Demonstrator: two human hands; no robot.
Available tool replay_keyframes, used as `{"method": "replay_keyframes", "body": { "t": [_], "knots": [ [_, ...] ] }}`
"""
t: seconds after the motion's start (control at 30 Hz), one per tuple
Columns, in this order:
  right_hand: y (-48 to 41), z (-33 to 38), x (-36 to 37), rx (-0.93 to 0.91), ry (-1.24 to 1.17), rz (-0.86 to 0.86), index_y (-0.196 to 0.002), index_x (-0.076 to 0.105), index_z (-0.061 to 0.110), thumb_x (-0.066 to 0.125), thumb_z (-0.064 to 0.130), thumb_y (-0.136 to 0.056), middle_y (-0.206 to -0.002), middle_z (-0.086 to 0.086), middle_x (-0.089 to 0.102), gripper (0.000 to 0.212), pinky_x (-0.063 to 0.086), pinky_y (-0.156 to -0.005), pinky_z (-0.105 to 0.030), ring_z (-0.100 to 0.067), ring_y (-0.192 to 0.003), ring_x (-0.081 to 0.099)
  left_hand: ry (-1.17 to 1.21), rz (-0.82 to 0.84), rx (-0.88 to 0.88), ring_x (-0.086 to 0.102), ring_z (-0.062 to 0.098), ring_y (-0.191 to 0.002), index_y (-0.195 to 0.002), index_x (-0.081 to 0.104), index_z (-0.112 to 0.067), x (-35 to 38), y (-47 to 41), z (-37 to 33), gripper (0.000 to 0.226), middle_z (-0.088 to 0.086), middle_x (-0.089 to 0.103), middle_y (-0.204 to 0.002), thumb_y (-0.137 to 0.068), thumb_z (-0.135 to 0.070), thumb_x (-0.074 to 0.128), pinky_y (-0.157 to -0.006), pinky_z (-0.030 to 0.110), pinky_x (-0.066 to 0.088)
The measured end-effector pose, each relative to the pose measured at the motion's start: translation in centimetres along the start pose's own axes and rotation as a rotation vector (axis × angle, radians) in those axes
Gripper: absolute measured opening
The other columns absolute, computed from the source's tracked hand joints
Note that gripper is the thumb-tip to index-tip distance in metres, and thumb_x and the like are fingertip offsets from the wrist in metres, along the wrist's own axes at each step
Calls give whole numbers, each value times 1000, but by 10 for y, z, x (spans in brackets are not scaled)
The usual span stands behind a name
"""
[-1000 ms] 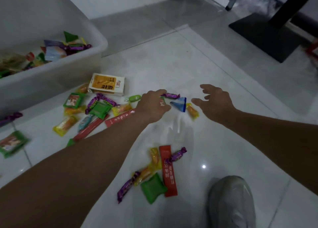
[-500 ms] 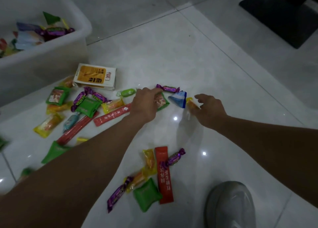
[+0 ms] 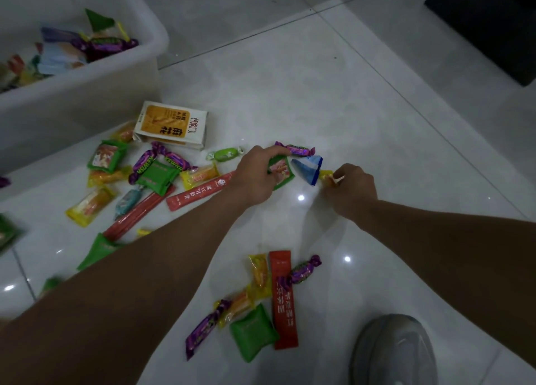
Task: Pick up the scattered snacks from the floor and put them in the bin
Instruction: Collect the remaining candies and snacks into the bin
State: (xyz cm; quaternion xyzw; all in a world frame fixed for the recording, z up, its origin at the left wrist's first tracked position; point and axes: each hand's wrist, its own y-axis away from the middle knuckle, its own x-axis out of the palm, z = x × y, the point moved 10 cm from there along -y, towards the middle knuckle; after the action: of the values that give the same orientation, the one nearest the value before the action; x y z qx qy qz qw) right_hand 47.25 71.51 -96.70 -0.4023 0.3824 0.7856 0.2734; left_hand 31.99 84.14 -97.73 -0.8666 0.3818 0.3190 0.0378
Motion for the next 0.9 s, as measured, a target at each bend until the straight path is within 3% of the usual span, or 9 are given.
{"method": "replay_keyframes", "body": {
  "t": [0.2,0.33,0.47,0.63,0.73,0.9],
  "knots": [
    [14,8,-14,-34,-95,-133,-113,60,14,60,30,-92,-109,-11,62,26,46,-68,-27,-20,-82,55,78,-35,30,46,14,-95,-125,59,-24,-14,19,-10,43,5,44,-107,-89,1,60,-74,7,33],
    [31,25,-21,-87,-145,-184,-109,62,13,66,31,-88,-105,-11,65,28,44,-68,-25,-20,-80,57,125,-123,55,52,19,-101,-120,62,-25,-40,35,-21,42,10,50,-111,-88,1,59,-87,19,40],
    [56,58,-23,-147,-172,-213,-104,64,13,67,30,-87,-103,-11,67,24,42,-70,-21,-26,-92,63,191,-210,93,57,24,-105,-116,65,-26,-80,52,-34,43,11,54,-114,-85,4,59,-96,36,49],
    [89,125,-19,-240,-263,-217,-98,66,15,72,27,-82,-99,-12,69,21,54,-80,-31,-28,-91,66,181,-346,141,58,25,-102,-112,65,-25,-146,79,-44,38,11,57,-115,-86,3,58,-91,36,50],
    [112,178,-16,-318,-302,-197,-99,67,15,73,27,-82,-100,-11,69,22,49,-76,-23,-25,-92,65,195,-433,140,61,23,-99,-108,65,-26,-191,97,-38,36,8,61,-113,-85,2,60,-90,40,52],
    [156,265,-12,-439,-337,-159,-98,68,16,73,23,-81,-92,-6,71,20,51,-78,-23,-20,-86,65,191,-619,125,60,21,-106,-109,66,-14,-274,141,-18,33,4,64,-115,-84,5,59,-92,40,51]
  ]
}}
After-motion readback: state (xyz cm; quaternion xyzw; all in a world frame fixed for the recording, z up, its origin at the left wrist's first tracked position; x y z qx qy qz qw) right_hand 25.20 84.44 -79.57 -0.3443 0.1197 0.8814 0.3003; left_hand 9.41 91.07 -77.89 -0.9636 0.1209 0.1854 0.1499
